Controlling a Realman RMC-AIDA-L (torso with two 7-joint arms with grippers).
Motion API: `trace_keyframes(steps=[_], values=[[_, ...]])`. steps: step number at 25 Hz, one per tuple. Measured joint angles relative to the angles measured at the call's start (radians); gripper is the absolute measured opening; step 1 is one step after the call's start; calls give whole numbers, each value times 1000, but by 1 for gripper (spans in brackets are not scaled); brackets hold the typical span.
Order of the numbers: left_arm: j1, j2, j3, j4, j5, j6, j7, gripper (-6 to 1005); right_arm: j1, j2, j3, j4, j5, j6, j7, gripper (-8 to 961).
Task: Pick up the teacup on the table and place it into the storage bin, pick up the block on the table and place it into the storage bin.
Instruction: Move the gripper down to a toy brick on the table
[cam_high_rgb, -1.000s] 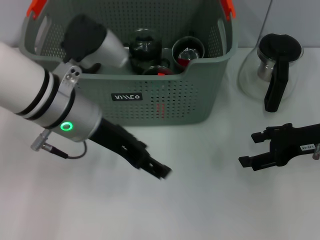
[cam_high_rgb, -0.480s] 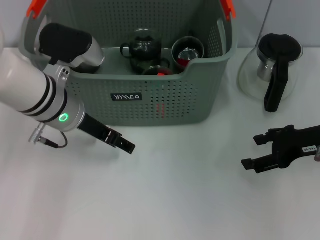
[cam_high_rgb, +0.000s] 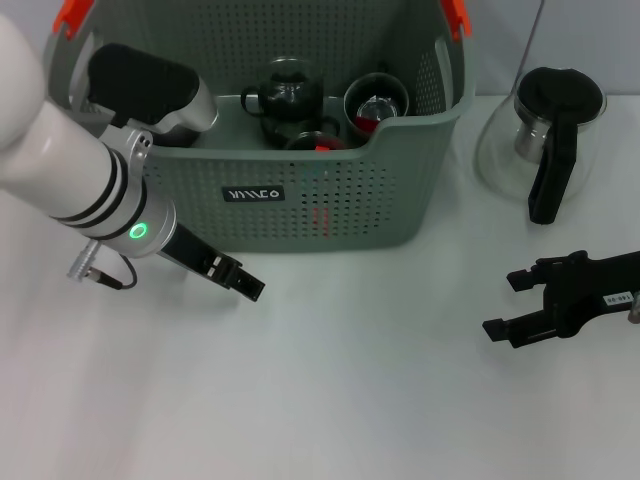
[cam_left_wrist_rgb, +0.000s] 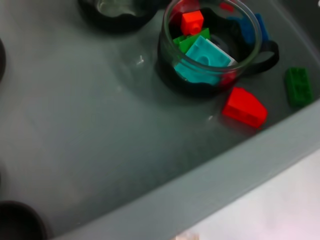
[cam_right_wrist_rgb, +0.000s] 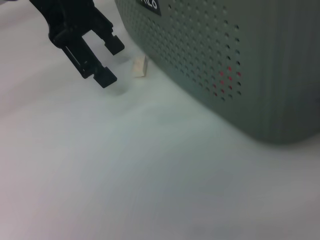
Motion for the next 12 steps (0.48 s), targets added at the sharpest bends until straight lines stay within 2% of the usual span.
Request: trace_keyframes(steps=[12], values=[[-41,0,47,-89,54,-98,-44,914,1,0,0,0,-1,-1,1,947]])
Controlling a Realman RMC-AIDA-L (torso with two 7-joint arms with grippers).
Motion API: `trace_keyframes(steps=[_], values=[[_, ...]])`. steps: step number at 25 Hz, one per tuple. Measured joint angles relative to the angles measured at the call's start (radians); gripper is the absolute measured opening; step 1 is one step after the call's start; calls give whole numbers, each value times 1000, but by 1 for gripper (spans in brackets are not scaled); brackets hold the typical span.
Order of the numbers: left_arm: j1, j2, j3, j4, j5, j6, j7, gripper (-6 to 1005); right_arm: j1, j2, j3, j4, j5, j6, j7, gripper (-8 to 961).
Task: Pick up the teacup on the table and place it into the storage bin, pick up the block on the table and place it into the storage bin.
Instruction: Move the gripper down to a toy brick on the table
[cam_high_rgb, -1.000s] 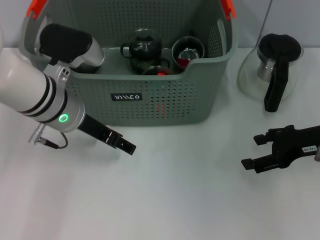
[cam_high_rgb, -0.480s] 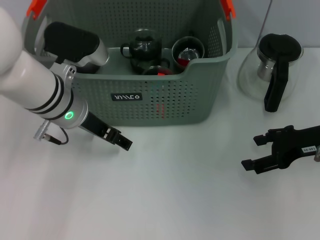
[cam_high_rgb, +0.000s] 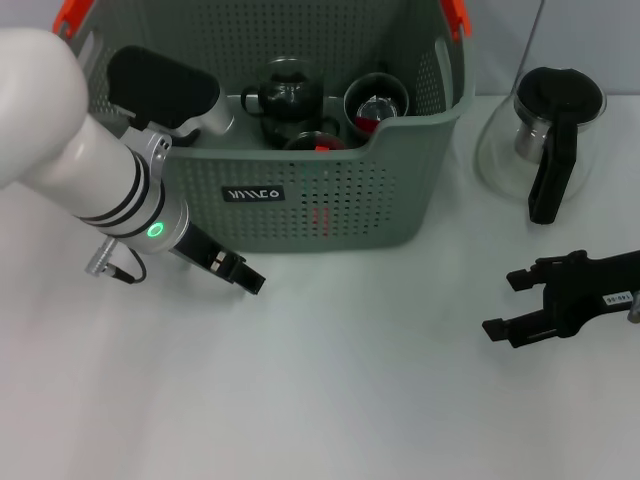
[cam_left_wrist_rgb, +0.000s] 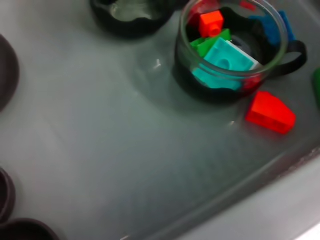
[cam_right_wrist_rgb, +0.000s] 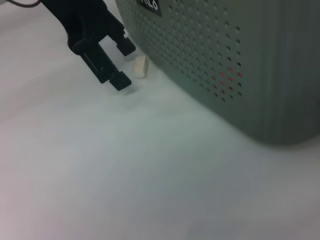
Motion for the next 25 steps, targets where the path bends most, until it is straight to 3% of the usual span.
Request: trace_keyframes(steps=[25], values=[[-41,4,-1,-102,25,-73,-1,887,0,0,0,0,0,1,3,947]])
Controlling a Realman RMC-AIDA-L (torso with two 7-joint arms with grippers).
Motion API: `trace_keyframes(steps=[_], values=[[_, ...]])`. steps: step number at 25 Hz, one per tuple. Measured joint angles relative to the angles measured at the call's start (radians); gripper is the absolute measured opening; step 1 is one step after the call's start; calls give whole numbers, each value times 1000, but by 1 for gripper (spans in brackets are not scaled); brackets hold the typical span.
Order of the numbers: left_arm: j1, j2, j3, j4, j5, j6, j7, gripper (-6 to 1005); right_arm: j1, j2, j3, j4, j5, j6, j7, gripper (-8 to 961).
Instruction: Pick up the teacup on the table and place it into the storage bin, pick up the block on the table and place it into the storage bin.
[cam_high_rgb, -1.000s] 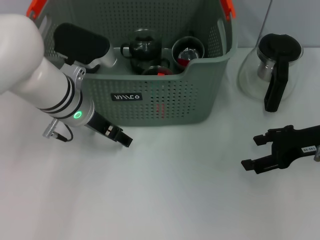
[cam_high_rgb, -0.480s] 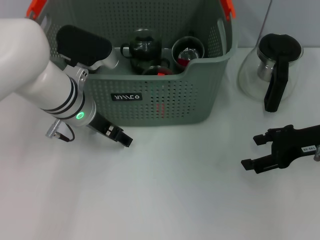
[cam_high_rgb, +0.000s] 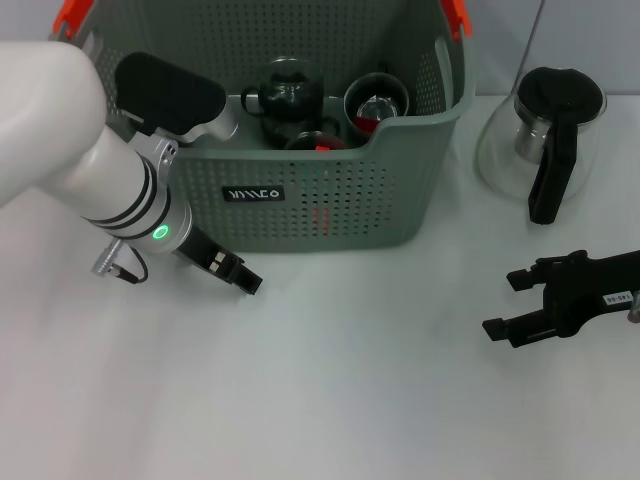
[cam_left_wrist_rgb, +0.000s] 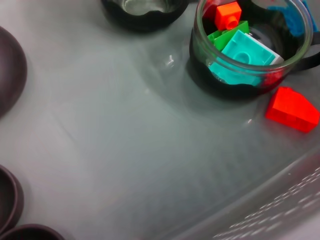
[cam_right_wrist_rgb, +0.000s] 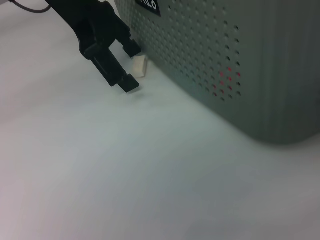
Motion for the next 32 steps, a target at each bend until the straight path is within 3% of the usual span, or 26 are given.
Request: trace_keyframes(steps=[15,20,26,32], values=[[-9,-3,2,-13,1,-13,-12,871,0,0,0,0,-2,7,0,947],[-10,-3,4,-15,1,-22,-12,621,0,0,0,0,-2,9,0,946],[-10,-3,25,-16,1,-23,-12,609,0,0,0,0,-2,9,0,947],[-11,-3,41,-2,1,-8,-16,461,-1,0,0,0,-2,9,0,947]])
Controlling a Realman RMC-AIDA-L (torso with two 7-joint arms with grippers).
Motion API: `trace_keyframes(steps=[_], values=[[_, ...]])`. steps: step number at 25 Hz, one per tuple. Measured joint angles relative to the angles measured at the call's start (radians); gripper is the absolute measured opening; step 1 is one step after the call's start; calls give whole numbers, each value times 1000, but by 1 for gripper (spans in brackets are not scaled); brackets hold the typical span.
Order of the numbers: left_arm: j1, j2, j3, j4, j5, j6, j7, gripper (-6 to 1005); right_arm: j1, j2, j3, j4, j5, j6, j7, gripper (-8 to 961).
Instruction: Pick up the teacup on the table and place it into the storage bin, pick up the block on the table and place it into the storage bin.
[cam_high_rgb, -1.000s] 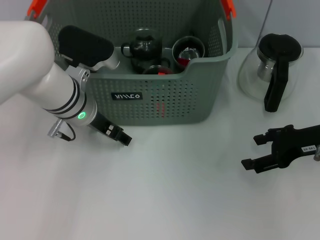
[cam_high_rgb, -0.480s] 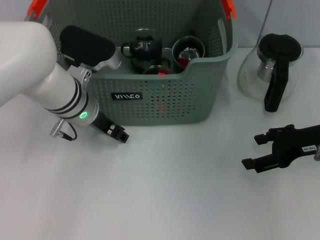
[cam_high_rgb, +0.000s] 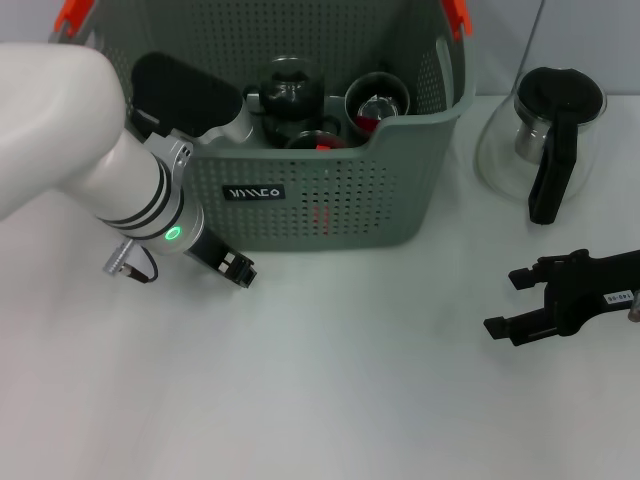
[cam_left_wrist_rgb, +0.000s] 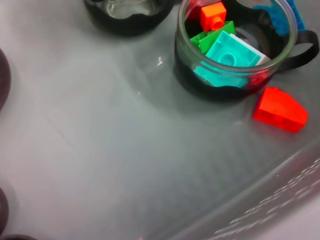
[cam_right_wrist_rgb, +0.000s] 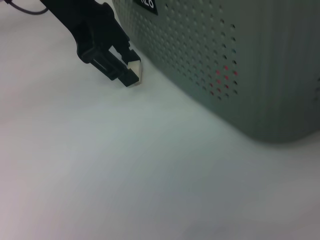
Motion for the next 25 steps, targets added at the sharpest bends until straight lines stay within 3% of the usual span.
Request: trace_keyframes(steps=[2,6,8,12,13,17,21,25], values=[[3,0,2,24,0,23,-3,412,-1,0,0,0,0,2,-1,947],[21,-2,8,132,-26,154,3,421,-2,0,0,3,0,13,-2,947],[45,-2,7,255,-101,301,29,425,-2,0,0,7,0,14,-1,947],[59,-2,-9,337,-190,392,55,434,-6,-1,0,8,0,15,0,946],[64,-1,-72,393,-379,488,130,436,-7,-1,0,9,0,14,0,946],[32,7,-239,391,-674,558,264,444,-9,-1,0,10,0,12,0,946],[-20,37,-466,374,-777,497,349,453,-11,-1,0,11,0,6,0,946],[-22,85,-503,312,-748,254,371,462,-12,0,0,14,0,5,0,946]])
